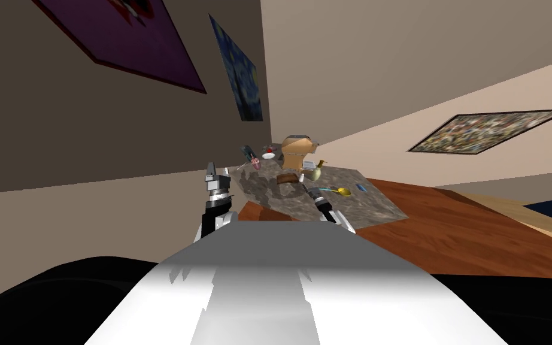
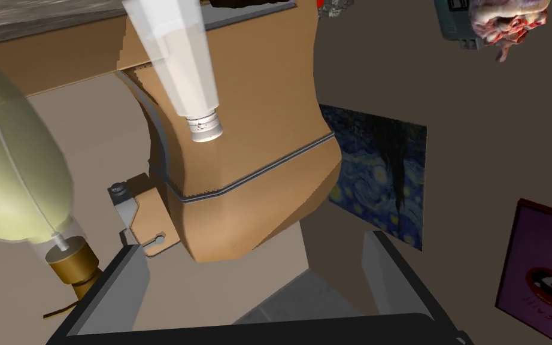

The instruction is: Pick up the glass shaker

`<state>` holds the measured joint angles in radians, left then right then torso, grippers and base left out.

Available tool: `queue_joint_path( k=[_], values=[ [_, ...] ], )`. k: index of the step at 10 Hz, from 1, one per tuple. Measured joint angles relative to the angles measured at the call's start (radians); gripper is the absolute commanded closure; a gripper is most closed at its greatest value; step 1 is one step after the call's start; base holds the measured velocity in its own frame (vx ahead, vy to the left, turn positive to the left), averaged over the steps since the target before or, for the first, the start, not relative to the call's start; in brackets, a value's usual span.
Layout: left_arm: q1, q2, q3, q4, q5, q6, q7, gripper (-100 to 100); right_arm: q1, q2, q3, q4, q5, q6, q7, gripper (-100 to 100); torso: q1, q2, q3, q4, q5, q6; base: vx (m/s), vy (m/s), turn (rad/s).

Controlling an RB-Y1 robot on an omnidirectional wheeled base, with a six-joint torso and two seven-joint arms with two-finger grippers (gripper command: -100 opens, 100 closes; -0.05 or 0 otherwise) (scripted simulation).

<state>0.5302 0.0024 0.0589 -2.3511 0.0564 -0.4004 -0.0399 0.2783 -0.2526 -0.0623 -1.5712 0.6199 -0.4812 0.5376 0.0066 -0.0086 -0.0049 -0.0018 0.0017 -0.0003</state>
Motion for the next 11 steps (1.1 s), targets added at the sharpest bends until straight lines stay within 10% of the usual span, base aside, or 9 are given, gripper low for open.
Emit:
queue_joint_path(
  k=[7,8,9,10,11],
  values=[
    [0.0,0.0,0.0,0.0,0.0,0.0,0.0,0,-0.035,-0.056,-0.056,0.118,0.053,0.096,0.134,-100,-0.004,-0.005,-0.003,-0.001,-0.001,0.0,0.141,0.061,0.039],
    [0.0,0.0,0.0,0.0,0.0,0.0,0.0,0,-0.036,-0.057,-0.057,0.118,0.053,0.099,0.136,0,-0.005,0.001,0.0,0.0,-0.001,0.0,0.013,0.003,-0.005],
    [0.0,0.0,0.0,0.0,0.0,0.0,0.0,0,-0.036,-0.057,-0.057,0.117,0.053,0.099,0.136,-100,-0.006,0.006,0.003,0.001,-0.001,0.0,0.0,0.0,0.0],
    [0.0,0.0,0.0,0.0,0.0,0.0,0.0,0,-0.036,-0.057,-0.057,0.117,0.053,0.099,0.136,100,-0.006,0.008,0.004,0.001,-0.001,0.0,0.0,0.0,0.0],
    [0.0,0.0,0.0,0.0,0.0,0.0,0.0,0,-0.036,-0.057,-0.057,0.117,0.053,0.099,0.136,100,-0.006,0.009,0.005,0.002,-0.001,0.0,0.001,-0.005,-0.022]
  ],
)
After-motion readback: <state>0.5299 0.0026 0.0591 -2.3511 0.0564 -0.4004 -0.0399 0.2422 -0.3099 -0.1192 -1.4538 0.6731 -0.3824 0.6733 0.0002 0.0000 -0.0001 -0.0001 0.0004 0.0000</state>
